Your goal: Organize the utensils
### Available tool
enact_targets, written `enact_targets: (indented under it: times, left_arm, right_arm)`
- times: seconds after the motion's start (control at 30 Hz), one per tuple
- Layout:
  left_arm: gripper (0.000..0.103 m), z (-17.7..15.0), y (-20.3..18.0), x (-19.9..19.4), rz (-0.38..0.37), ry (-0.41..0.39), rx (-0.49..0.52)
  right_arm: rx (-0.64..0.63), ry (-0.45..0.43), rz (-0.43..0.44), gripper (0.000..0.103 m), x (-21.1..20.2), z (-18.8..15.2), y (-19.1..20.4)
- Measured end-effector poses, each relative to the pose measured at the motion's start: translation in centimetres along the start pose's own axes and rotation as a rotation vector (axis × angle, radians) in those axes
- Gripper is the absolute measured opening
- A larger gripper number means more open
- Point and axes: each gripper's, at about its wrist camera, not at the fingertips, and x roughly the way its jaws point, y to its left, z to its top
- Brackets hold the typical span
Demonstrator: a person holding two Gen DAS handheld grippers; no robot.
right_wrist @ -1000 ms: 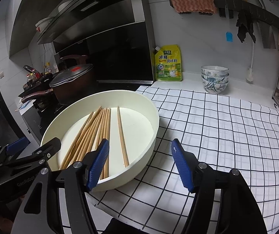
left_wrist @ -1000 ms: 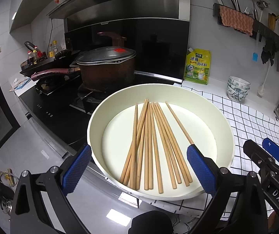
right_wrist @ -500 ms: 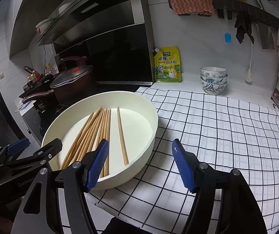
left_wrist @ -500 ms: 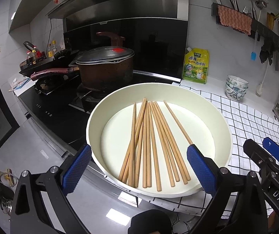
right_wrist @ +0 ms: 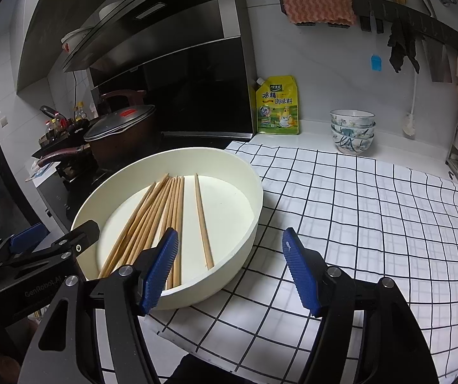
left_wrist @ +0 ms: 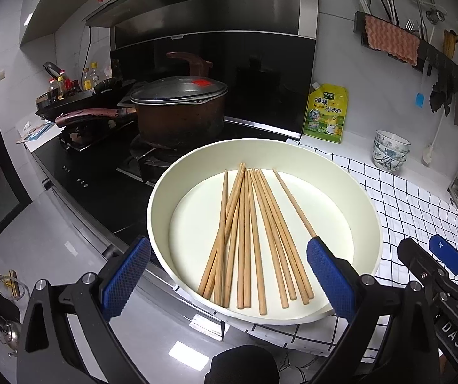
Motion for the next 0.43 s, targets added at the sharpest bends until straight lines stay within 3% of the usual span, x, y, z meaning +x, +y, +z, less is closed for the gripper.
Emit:
enact_targets:
  times: [0.43]
  left_arm:
    - [0.097,-0.06,-0.02,0.03,0.004,0.006,-0.005]
  right_arm:
    - [-0.004,0.004,0.001,0.065,0.13,-0.03,0.22]
